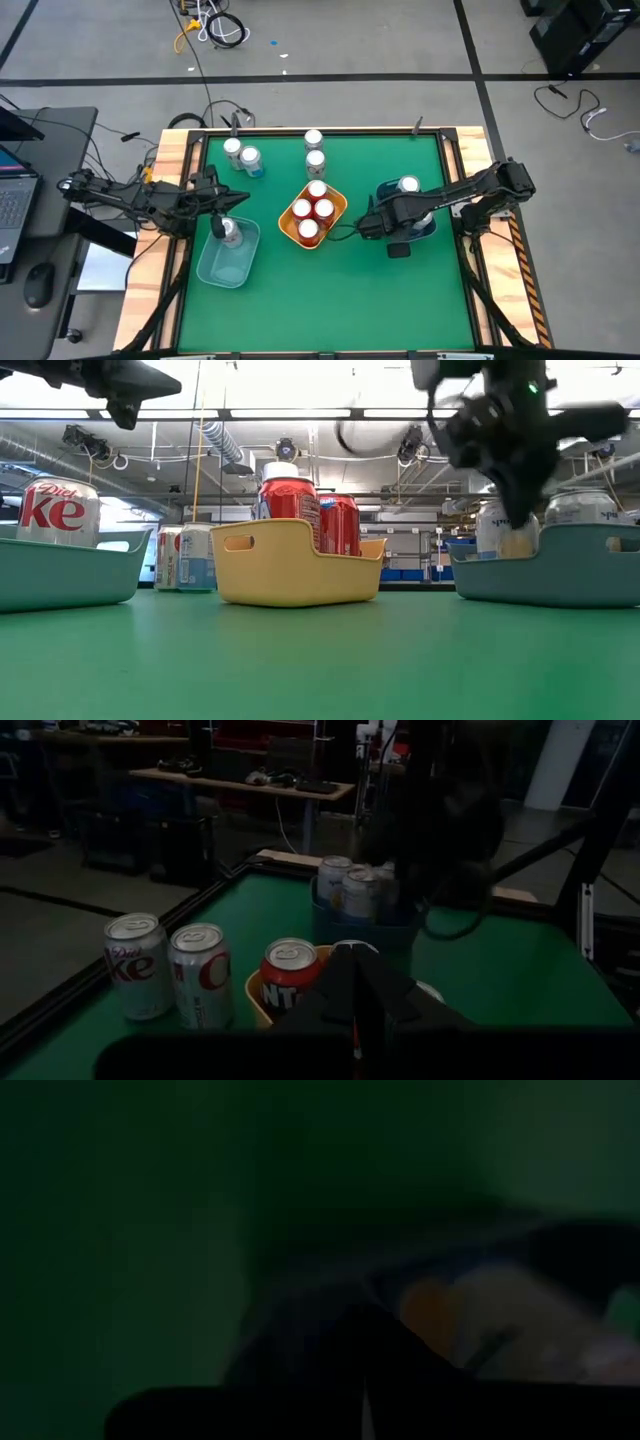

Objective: Sort soda cans
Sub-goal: Put the blue and white soda can into the blue bin

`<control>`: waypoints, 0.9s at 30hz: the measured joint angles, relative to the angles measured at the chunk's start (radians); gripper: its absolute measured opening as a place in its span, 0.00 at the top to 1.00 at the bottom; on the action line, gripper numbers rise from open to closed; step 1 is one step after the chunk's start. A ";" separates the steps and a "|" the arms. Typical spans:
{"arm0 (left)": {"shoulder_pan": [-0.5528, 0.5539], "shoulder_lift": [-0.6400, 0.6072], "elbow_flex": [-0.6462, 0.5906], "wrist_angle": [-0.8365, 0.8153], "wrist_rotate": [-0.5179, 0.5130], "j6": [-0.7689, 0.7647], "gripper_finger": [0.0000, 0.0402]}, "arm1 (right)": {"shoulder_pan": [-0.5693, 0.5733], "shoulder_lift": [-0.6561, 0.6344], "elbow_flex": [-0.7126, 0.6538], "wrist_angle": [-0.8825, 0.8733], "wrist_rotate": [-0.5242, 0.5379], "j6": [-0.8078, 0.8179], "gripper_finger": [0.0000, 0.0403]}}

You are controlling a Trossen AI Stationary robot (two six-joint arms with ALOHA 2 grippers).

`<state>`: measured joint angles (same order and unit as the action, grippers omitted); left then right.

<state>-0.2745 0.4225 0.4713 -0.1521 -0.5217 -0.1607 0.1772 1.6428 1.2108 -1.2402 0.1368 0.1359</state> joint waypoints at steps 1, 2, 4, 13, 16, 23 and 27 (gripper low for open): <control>0.000 0.000 0.000 -0.001 -0.001 0.001 1.00 | 0.000 0.000 0.023 0.010 0.000 -0.001 1.00; 0.000 0.000 0.000 -0.001 -0.001 0.004 1.00 | 0.000 0.000 0.046 0.020 0.000 -0.005 1.00; 0.000 -0.006 0.000 0.002 -0.001 0.024 1.00 | -0.002 -0.008 0.079 0.069 0.001 -0.025 1.00; 0.024 -0.040 0.000 -0.024 -0.011 0.053 1.00 | -0.102 -0.051 0.091 0.690 -0.068 -0.199 1.00; 0.085 -0.038 0.006 -0.101 -0.064 0.015 1.00 | -0.135 -0.026 0.092 0.864 -0.085 -0.244 1.00; 0.298 -0.007 0.116 -0.340 -0.021 -0.106 1.00 | -0.185 -0.010 0.092 1.079 -0.086 -0.296 1.00; 0.400 0.081 0.235 -0.470 0.062 -0.103 1.00 | -0.196 -0.007 0.092 1.095 -0.086 -0.300 1.00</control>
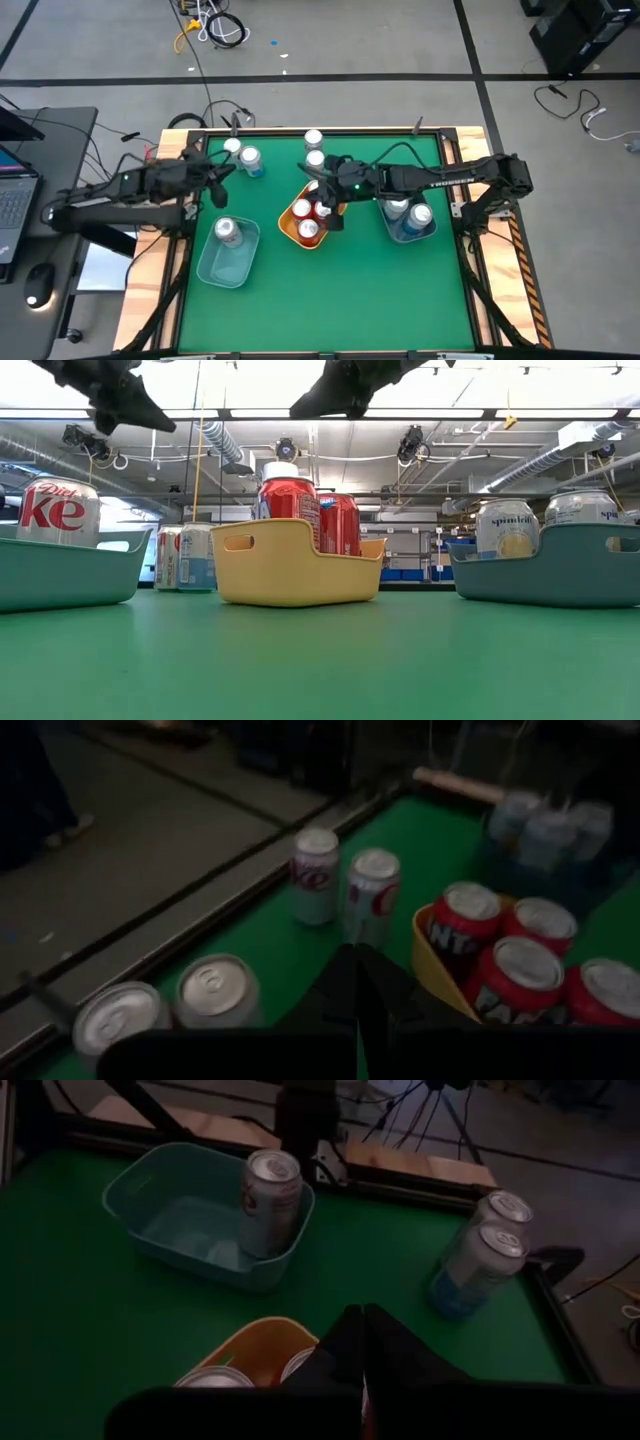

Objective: Sort soda cans
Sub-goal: Put the blue and white soda can into the blue bin

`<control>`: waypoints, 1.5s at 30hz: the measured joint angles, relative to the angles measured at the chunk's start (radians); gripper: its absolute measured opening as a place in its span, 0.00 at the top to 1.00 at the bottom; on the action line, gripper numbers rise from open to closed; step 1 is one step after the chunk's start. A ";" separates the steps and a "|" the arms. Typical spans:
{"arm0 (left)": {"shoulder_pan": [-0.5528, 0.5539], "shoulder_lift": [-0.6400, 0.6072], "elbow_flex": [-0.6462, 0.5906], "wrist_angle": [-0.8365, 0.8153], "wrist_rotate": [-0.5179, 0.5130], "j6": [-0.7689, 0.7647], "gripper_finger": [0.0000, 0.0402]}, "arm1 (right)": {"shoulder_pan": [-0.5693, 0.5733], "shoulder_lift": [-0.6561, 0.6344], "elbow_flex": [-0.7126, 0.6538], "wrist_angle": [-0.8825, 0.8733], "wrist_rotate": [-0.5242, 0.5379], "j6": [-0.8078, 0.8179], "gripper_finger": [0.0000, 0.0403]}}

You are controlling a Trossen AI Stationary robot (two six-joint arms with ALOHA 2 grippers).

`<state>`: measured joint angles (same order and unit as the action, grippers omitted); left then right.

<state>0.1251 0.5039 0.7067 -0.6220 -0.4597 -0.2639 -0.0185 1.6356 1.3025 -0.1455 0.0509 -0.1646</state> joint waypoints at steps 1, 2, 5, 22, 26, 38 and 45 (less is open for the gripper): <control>0.022 0.034 0.037 -0.031 0.021 0.006 1.00 | 0.000 0.000 0.000 0.000 0.000 0.000 1.00; 0.043 0.070 0.074 -0.061 0.037 0.026 1.00 | 0.000 0.000 0.000 -0.004 0.000 0.000 1.00; 0.087 0.194 0.171 -0.134 0.072 0.093 0.98 | 0.000 0.000 0.000 -0.010 0.000 0.002 1.00; 0.414 0.786 0.624 -0.510 0.327 0.319 0.56 | 0.013 0.000 -0.001 -0.046 -0.044 0.003 1.00; 0.498 0.851 0.626 -0.507 0.373 0.355 0.49 | 0.013 0.000 -0.001 -0.048 -0.049 -0.001 1.00; 0.662 1.012 0.626 -0.490 0.394 0.418 0.45 | 0.013 0.000 -0.001 -0.073 -0.053 -0.004 1.00; 0.681 1.078 0.626 -0.481 0.418 0.441 0.45 | 0.013 0.000 -0.001 -0.075 -0.054 -0.004 1.00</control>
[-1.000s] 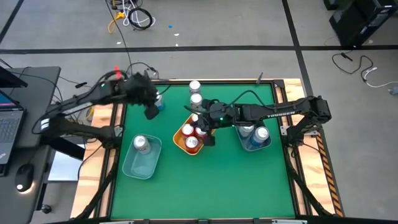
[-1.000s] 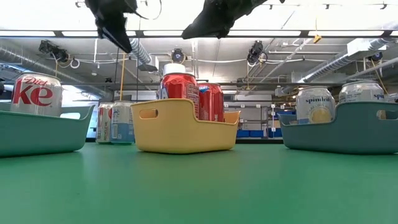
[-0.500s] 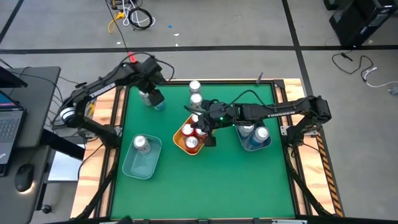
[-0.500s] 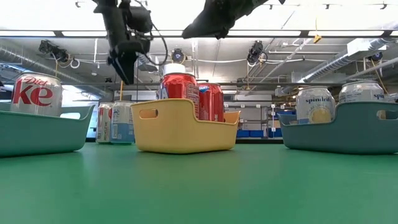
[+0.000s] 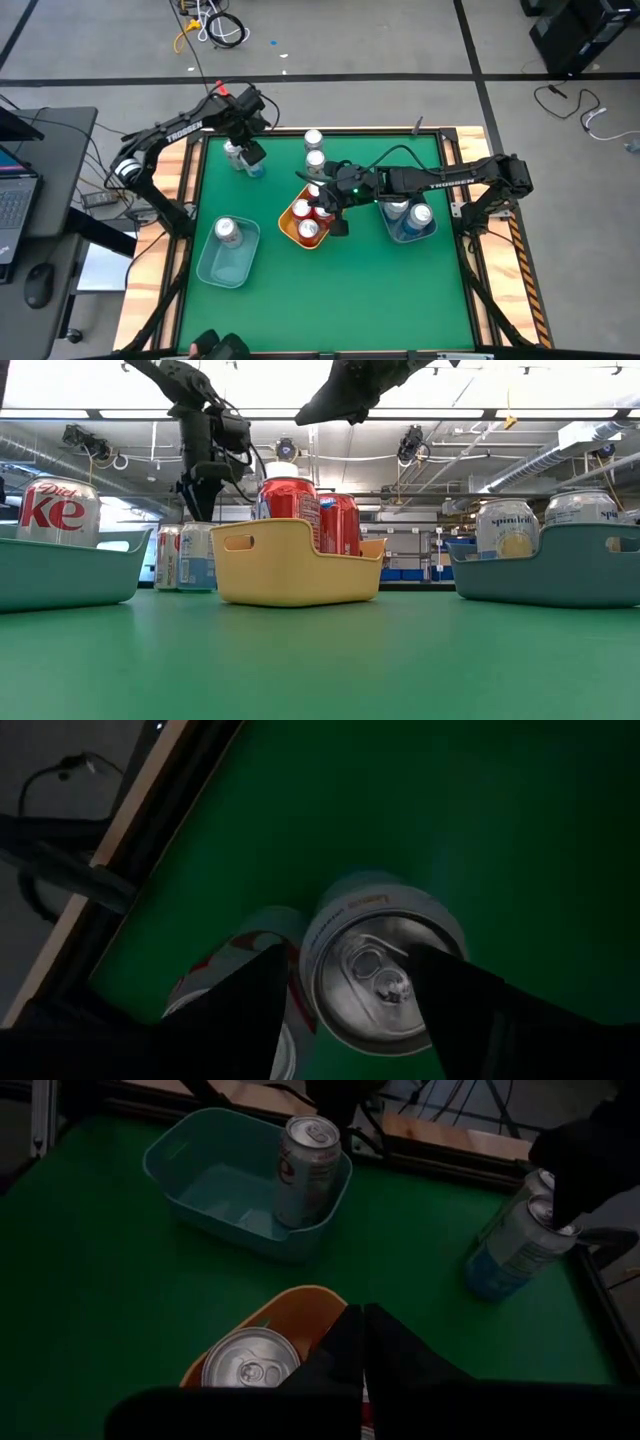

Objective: Sort soda cans
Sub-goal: Put the blue and white soda can into the blue bin

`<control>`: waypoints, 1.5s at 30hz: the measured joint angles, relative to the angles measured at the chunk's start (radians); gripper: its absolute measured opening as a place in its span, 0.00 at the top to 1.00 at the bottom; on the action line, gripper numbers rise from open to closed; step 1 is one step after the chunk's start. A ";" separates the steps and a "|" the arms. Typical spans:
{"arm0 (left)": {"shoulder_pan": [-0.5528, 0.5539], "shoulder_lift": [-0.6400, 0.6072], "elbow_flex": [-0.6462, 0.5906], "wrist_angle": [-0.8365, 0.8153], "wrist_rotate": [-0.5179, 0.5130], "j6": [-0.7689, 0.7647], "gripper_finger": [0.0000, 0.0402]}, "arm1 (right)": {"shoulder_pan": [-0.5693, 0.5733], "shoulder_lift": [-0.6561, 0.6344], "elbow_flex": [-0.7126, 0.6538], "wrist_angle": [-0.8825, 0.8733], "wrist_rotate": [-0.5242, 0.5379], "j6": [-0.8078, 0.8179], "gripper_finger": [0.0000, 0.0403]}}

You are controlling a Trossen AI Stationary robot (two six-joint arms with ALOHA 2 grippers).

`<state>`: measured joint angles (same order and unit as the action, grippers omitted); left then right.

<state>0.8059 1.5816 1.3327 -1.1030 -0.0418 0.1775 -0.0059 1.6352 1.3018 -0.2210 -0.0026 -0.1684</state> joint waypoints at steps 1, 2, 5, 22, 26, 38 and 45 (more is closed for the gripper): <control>0.000 0.003 0.000 0.001 0.003 0.001 0.45 | 0.000 0.000 0.000 -0.002 0.000 0.000 1.00; 0.000 0.006 0.001 0.001 0.004 0.001 0.45 | 0.000 0.000 0.000 -0.004 0.000 0.000 1.00; 0.000 0.009 0.002 0.002 0.011 0.007 0.45 | 0.000 0.000 0.000 -0.006 0.000 0.000 1.00; 0.000 0.010 0.001 0.004 0.083 0.095 0.66 | 0.000 0.000 0.000 -0.006 0.000 -0.011 1.00; 0.004 0.009 0.002 0.009 0.067 0.113 0.82 | 0.000 0.000 0.000 -0.006 0.000 -0.011 1.00; 0.039 0.012 -0.002 0.011 0.010 0.135 0.99 | 0.000 0.000 0.000 -0.006 0.000 -0.017 1.00; 0.039 0.008 -0.002 0.004 0.073 0.109 1.00 | 0.000 0.000 0.000 -0.007 0.000 -0.018 1.00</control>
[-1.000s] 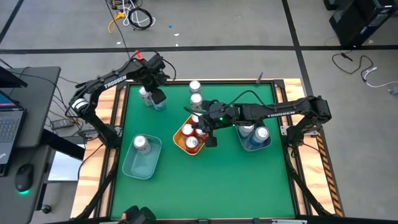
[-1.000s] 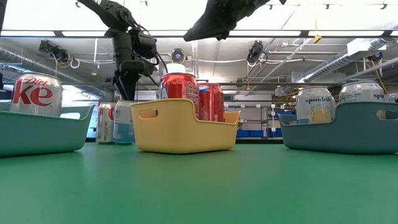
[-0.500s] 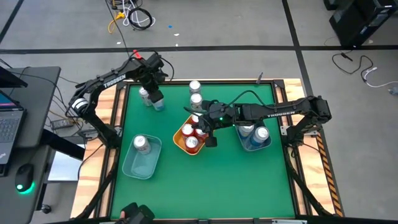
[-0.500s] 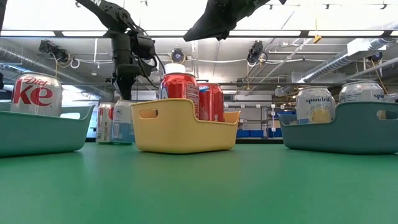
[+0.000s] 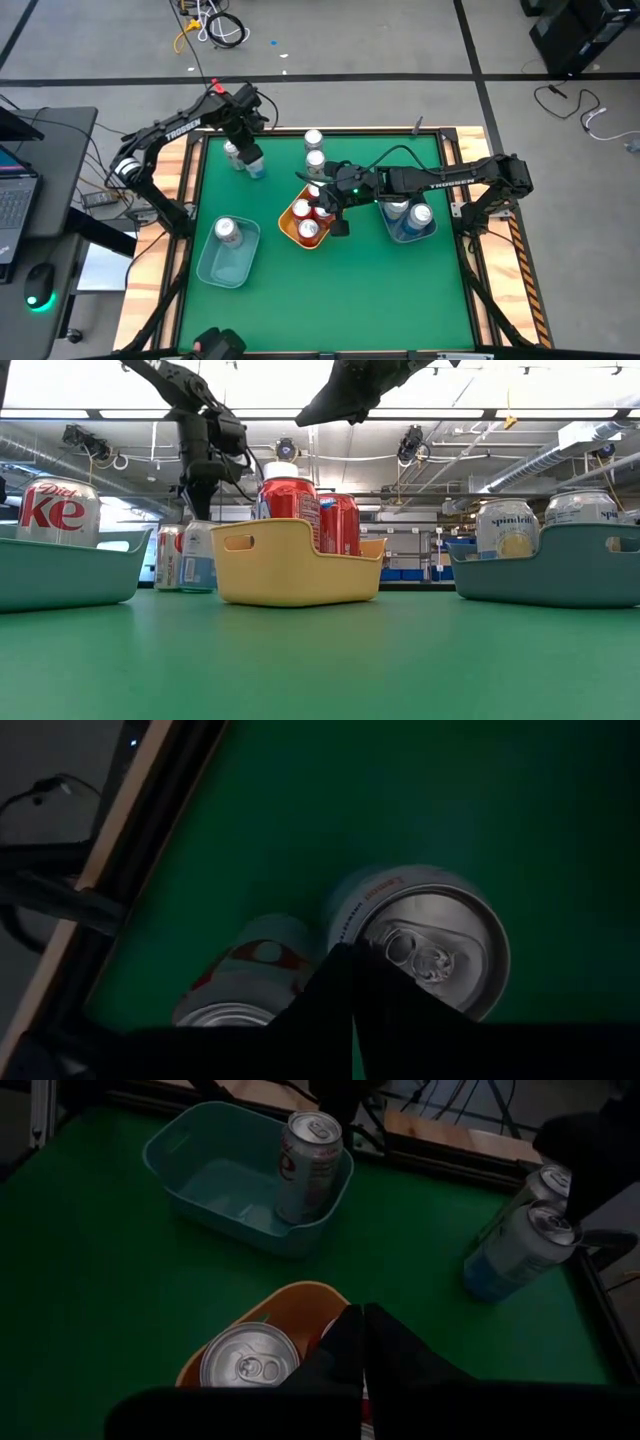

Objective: Sort soda cans
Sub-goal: Put the blue and white soda can into the blue bin

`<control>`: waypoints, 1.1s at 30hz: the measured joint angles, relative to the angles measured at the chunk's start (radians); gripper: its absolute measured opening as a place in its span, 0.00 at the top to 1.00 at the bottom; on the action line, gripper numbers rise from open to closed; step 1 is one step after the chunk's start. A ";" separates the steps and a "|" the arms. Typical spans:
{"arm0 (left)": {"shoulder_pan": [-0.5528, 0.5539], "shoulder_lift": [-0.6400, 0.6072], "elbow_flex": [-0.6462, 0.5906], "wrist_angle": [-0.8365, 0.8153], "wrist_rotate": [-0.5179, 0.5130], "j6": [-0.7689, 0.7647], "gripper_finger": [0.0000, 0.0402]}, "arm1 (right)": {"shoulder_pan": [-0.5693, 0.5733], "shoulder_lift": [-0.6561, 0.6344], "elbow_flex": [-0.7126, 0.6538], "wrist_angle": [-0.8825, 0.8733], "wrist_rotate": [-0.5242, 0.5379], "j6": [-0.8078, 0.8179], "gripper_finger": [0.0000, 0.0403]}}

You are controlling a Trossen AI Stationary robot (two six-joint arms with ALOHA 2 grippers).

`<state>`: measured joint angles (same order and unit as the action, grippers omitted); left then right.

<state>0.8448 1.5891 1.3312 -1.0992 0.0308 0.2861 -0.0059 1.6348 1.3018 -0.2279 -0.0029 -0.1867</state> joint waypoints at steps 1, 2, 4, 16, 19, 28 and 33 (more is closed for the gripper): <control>-0.001 -0.003 0.000 0.000 0.007 -0.003 1.00 | 0.000 0.000 0.000 0.000 0.000 0.000 1.00; -0.001 -0.006 0.000 0.000 0.011 -0.004 1.00 | 0.000 0.000 0.000 0.000 0.000 0.000 1.00; -0.002 -0.015 -0.002 -0.001 0.020 -0.009 1.00 | 0.000 0.000 0.000 -0.003 0.000 0.000 1.00; -0.002 -0.037 -0.002 -0.011 0.071 -0.031 1.00 | -0.001 0.000 0.000 -0.007 0.000 0.000 1.00; -0.007 -0.038 -0.002 -0.011 0.124 -0.044 1.00 | -0.001 0.000 0.000 -0.007 0.000 0.000 1.00; -0.026 -0.040 0.000 0.014 0.098 -0.027 1.00 | -0.001 0.000 0.000 -0.006 0.000 0.000 1.00; -0.023 -0.040 0.000 0.002 0.070 -0.026 1.00 | -0.001 0.000 0.000 -0.006 0.000 0.002 1.00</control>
<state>0.8219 1.5494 1.3312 -1.0968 0.1011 0.2605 -0.0071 1.6344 1.3018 -0.2342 -0.0029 -0.1844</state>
